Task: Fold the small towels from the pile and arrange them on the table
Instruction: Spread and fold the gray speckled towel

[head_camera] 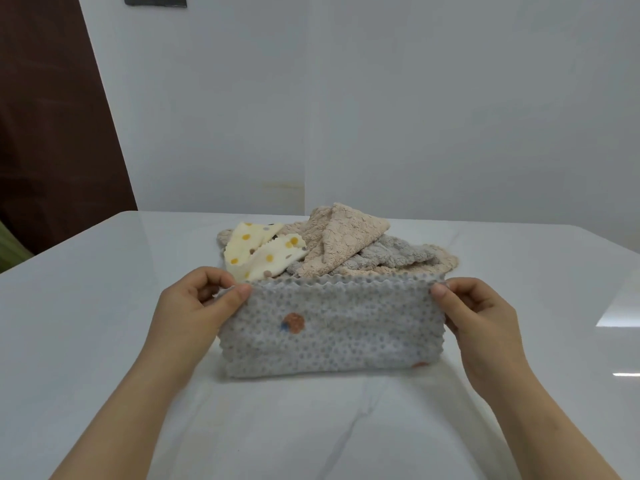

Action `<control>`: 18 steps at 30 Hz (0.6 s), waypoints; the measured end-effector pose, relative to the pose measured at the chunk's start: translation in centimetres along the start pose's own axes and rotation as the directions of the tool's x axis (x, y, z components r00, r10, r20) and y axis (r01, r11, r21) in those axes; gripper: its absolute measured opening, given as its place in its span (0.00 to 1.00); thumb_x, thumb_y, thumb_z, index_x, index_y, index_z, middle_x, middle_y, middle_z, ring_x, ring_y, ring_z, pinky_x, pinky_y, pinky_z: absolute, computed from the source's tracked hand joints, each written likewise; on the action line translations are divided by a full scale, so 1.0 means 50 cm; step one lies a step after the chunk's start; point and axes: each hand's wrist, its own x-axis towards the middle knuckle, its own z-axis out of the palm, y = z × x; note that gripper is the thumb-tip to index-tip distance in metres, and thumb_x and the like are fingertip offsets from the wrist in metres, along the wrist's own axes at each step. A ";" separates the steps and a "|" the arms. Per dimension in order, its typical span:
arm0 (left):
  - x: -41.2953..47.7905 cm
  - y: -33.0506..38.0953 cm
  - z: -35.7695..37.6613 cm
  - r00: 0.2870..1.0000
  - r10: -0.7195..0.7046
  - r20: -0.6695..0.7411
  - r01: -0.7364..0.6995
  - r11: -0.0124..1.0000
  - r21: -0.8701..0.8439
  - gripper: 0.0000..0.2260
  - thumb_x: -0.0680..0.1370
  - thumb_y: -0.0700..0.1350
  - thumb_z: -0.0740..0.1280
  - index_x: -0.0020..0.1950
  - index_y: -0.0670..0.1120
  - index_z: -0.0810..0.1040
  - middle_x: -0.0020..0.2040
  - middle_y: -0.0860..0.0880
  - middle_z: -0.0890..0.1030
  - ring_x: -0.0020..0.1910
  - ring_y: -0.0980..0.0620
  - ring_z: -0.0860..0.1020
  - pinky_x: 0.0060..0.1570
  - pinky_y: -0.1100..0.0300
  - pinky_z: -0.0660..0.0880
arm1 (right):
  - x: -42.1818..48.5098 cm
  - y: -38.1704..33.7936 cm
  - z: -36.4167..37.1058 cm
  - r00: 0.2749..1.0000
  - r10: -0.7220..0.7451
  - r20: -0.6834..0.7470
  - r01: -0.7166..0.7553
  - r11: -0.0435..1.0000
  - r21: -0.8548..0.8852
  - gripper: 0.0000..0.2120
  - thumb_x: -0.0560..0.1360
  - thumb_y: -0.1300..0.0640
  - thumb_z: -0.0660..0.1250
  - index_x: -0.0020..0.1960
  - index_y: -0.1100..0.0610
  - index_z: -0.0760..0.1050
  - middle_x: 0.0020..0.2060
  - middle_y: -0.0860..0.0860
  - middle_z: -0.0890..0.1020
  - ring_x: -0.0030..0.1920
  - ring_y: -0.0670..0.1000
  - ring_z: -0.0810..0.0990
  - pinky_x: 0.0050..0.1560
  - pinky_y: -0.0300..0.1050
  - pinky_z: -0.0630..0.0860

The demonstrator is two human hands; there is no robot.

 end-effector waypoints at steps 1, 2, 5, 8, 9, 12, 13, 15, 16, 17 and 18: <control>-0.001 0.002 -0.002 1.000 0.016 -0.014 -0.016 1.000 0.007 0.08 0.72 0.38 0.70 0.34 0.46 0.75 0.32 0.51 0.75 0.29 0.60 0.72 0.27 0.74 0.68 | -0.002 -0.004 0.000 1.000 -0.028 -0.001 0.028 1.000 -0.001 0.10 0.71 0.64 0.69 0.34 0.55 0.74 0.26 0.43 0.76 0.31 0.44 0.73 0.35 0.35 0.71; -0.002 0.003 -0.004 0.999 0.034 -0.025 -0.033 0.999 0.020 0.08 0.71 0.38 0.71 0.34 0.46 0.76 0.31 0.53 0.76 0.29 0.59 0.71 0.27 0.74 0.68 | -0.004 -0.008 0.000 0.999 -0.053 -0.001 0.053 0.999 0.001 0.10 0.71 0.64 0.68 0.34 0.55 0.73 0.25 0.42 0.76 0.30 0.42 0.72 0.33 0.32 0.71; -0.004 0.013 -0.003 0.998 0.058 -0.021 -0.056 0.997 0.059 0.08 0.71 0.38 0.72 0.34 0.46 0.76 0.27 0.59 0.77 0.28 0.62 0.71 0.27 0.74 0.68 | -0.007 -0.015 -0.001 0.995 -0.096 -0.008 0.096 0.995 0.001 0.10 0.71 0.65 0.68 0.34 0.55 0.73 0.25 0.42 0.76 0.29 0.40 0.72 0.30 0.30 0.70; -0.007 0.025 0.000 0.999 0.032 -0.029 -0.030 0.998 0.060 0.08 0.72 0.40 0.71 0.34 0.46 0.75 0.28 0.59 0.76 0.28 0.63 0.71 0.30 0.70 0.70 | -0.008 -0.022 0.001 0.992 -0.123 -0.019 0.123 0.992 -0.004 0.10 0.71 0.64 0.68 0.34 0.54 0.73 0.26 0.42 0.76 0.28 0.40 0.71 0.29 0.30 0.69; -0.008 0.028 0.002 1.000 0.002 -0.027 -0.001 0.999 0.043 0.08 0.72 0.40 0.70 0.34 0.47 0.75 0.30 0.57 0.76 0.30 0.61 0.71 0.32 0.65 0.71 | -0.008 -0.022 0.001 0.992 -0.124 -0.019 0.124 0.992 -0.021 0.10 0.72 0.63 0.68 0.34 0.54 0.73 0.27 0.42 0.76 0.29 0.40 0.71 0.30 0.30 0.69; -0.012 0.030 0.009 0.976 -0.213 0.046 0.215 0.975 -0.053 0.04 0.75 0.43 0.68 0.41 0.49 0.76 0.36 0.47 0.76 0.33 0.50 0.74 0.32 0.59 0.71 | -0.006 -0.013 0.001 0.996 -0.086 -0.025 0.082 0.986 -0.144 0.09 0.72 0.61 0.69 0.35 0.54 0.73 0.32 0.46 0.77 0.33 0.42 0.73 0.34 0.34 0.71; -0.013 0.027 0.011 0.949 -0.302 0.089 0.307 0.950 -0.051 0.02 0.75 0.44 0.67 0.45 0.51 0.76 0.37 0.46 0.78 0.33 0.49 0.75 0.32 0.59 0.72 | -0.004 -0.005 -0.001 0.998 -0.056 -0.030 0.049 0.978 -0.203 0.09 0.72 0.60 0.70 0.35 0.54 0.73 0.33 0.48 0.77 0.34 0.44 0.74 0.37 0.38 0.71; -0.014 0.016 0.009 0.875 -0.440 0.202 0.438 0.897 0.056 0.07 0.76 0.46 0.66 0.52 0.55 0.73 0.39 0.44 0.79 0.31 0.49 0.76 0.28 0.61 0.73 | 0.001 0.016 -0.007 0.999 0.021 -0.044 -0.035 0.933 -0.358 0.08 0.72 0.57 0.70 0.36 0.53 0.74 0.34 0.50 0.79 0.37 0.49 0.74 0.40 0.44 0.70; -0.015 0.009 0.006 0.834 -0.478 0.274 0.463 0.878 0.123 0.09 0.76 0.45 0.67 0.54 0.56 0.72 0.40 0.44 0.80 0.32 0.49 0.76 0.28 0.61 0.74 | 0.002 0.023 -0.010 0.996 0.071 -0.049 -0.085 0.900 -0.428 0.06 0.72 0.55 0.70 0.38 0.52 0.74 0.36 0.51 0.80 0.38 0.50 0.75 0.40 0.45 0.70; -0.017 0.005 0.005 0.796 -0.499 0.343 0.460 0.867 0.192 0.11 0.75 0.43 0.68 0.54 0.55 0.72 0.41 0.43 0.80 0.32 0.49 0.77 0.28 0.61 0.75 | 0.003 0.028 -0.012 0.991 0.123 -0.047 -0.130 0.868 -0.480 0.04 0.73 0.54 0.69 0.41 0.52 0.74 0.39 0.52 0.81 0.39 0.50 0.75 0.40 0.44 0.70; -0.021 0.000 0.004 0.771 -0.501 0.392 0.429 0.865 0.262 0.12 0.74 0.40 0.69 0.53 0.54 0.74 0.40 0.44 0.79 0.32 0.51 0.77 0.28 0.63 0.75 | 0.002 0.029 -0.013 0.985 0.169 -0.034 -0.162 0.839 -0.519 0.04 0.74 0.54 0.68 0.45 0.52 0.74 0.41 0.51 0.80 0.40 0.50 0.76 0.39 0.43 0.70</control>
